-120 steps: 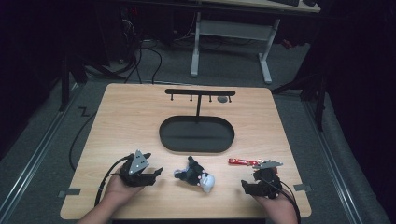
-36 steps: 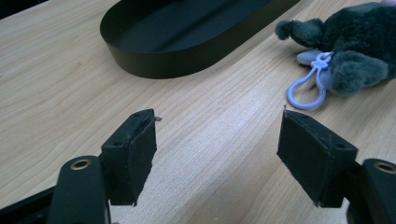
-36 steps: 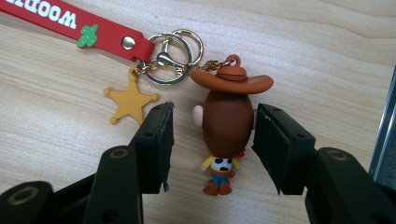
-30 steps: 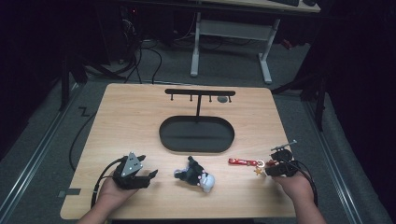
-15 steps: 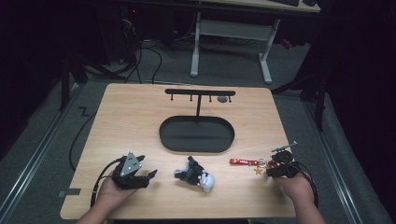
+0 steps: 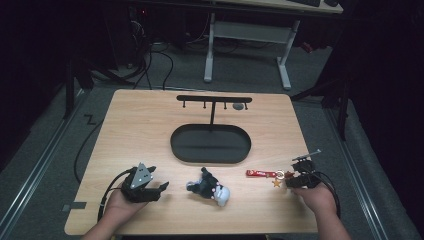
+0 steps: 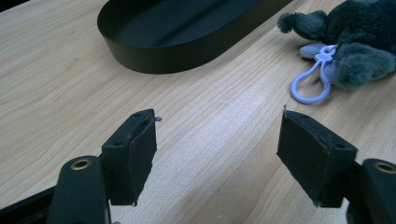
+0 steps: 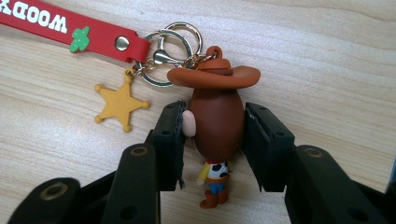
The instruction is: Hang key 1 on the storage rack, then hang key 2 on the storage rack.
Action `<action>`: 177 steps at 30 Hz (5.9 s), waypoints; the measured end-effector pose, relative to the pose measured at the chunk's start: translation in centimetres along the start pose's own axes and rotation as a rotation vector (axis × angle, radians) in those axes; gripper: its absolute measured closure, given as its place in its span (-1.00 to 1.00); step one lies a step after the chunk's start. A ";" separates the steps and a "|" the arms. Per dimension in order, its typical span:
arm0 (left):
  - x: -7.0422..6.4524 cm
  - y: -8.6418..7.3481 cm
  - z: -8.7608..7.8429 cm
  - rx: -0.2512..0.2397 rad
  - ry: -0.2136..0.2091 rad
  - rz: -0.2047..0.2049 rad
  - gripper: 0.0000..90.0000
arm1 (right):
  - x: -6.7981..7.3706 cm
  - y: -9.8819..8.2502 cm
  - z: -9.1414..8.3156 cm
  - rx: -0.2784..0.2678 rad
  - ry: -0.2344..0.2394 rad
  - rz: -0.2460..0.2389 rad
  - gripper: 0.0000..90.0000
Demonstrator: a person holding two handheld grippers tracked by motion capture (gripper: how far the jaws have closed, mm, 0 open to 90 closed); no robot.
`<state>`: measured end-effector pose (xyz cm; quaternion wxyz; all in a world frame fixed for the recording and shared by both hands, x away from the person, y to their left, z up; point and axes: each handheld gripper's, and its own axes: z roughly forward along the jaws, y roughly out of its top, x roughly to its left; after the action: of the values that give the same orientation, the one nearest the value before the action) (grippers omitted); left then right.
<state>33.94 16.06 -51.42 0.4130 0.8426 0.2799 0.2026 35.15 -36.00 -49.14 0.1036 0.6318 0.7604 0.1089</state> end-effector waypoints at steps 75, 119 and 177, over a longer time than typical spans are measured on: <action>-0.8 1.0 0.3 -0.044 -0.020 0.029 -0.37 | 4.8 3.9 -15.8 -0.048 0.039 -0.096 0.48; -0.3 0.9 0.1 -0.064 -0.028 0.021 -0.38 | 7.1 6.5 -15.8 -0.087 0.056 -0.130 0.48; 0.6 -0.9 -2.3 -0.043 0.049 -0.004 -0.38 | 9.7 18.7 -14.2 -0.138 0.053 -0.164 0.48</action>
<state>32.77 18.23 -50.80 0.4245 0.8278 0.2871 0.2282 46.77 -23.61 -30.18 0.1351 0.5558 0.8027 0.1689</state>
